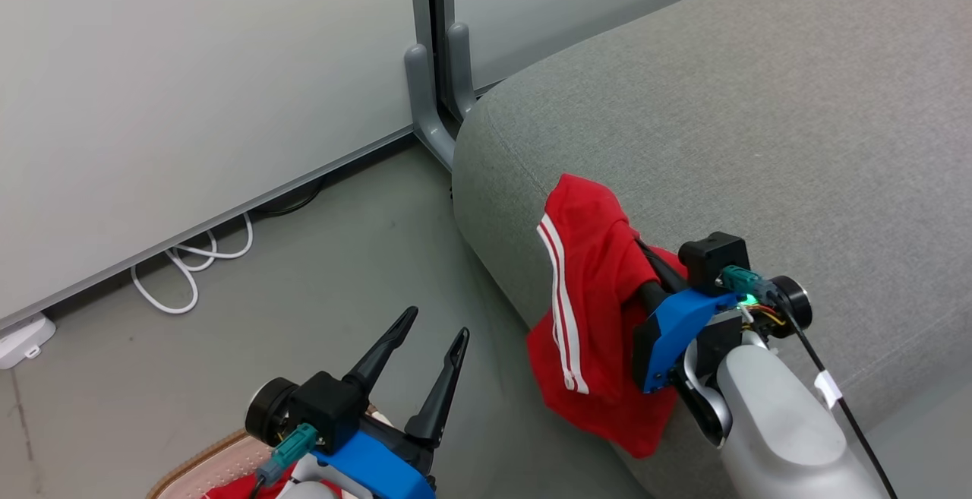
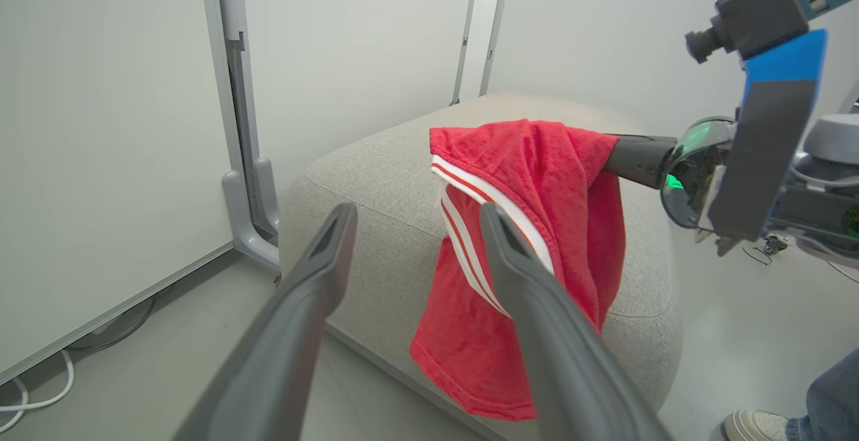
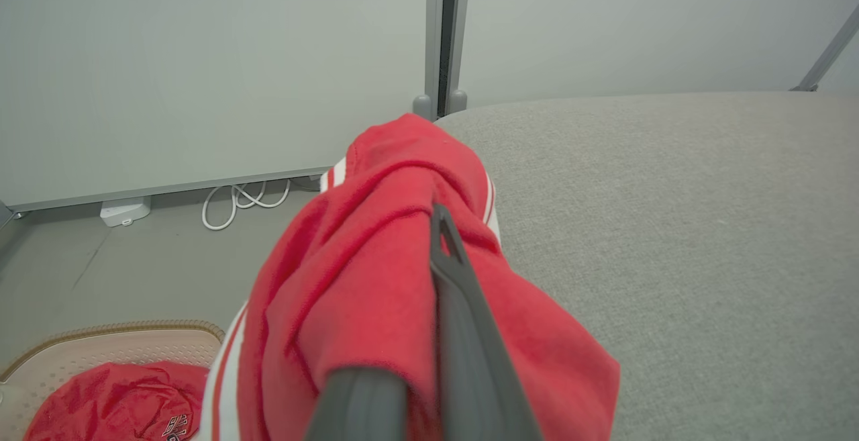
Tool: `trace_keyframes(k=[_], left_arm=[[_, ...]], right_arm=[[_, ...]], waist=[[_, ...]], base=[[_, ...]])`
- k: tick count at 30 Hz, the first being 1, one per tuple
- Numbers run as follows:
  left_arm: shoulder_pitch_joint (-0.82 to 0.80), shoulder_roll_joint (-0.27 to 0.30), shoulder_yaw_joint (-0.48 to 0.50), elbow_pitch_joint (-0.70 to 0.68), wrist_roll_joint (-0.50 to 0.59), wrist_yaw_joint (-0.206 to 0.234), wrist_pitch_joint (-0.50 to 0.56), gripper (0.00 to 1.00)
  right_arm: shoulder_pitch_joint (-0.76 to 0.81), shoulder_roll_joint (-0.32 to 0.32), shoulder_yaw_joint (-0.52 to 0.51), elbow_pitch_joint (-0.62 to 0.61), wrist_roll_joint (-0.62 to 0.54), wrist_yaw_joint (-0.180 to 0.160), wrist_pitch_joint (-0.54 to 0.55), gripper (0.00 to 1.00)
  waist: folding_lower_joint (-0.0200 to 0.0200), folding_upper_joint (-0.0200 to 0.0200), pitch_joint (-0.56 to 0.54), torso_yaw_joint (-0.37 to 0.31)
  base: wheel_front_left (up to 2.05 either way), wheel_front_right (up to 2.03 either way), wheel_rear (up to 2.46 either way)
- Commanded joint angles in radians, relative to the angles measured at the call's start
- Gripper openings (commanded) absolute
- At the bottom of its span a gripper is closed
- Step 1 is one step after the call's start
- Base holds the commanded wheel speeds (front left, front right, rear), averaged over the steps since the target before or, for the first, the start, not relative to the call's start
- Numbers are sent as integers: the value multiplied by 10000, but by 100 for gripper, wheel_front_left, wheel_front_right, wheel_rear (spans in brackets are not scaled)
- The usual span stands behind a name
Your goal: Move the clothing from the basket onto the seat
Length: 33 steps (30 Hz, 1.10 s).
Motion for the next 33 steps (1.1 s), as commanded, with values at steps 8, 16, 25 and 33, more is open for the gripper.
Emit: trace_keyframes(k=[8, 16, 25, 33], left_arm=[[-241, 143, -122, -93, 94, -38, -33, 100], [-1222, 434, -517, -413, 235, -38, -33, 100], [-2945, 1028, -1342, -887, 369, -38, -35, 100], [-4194, 1333, -1734, -1294, 480, -39, -33, 100]], right_arm=[[-370, -265, -394, -220, 377, -7, 363, 0], [-2429, -2043, -1500, -554, 1139, -8, 1373, 0], [-4393, -4058, -3652, -529, 850, -7, 1196, 0], [-4712, -4503, -5576, -370, 138, -8, 358, 0]], waist=[[0, 0, 393, 351], [0, 0, 2105, 1228], [0, 0, 4850, 2212], [0, 0, 6473, 2666]], base=[[0, 0, 0], [0, 0, 0], [0, 0, 0], [0, 0, 0]])
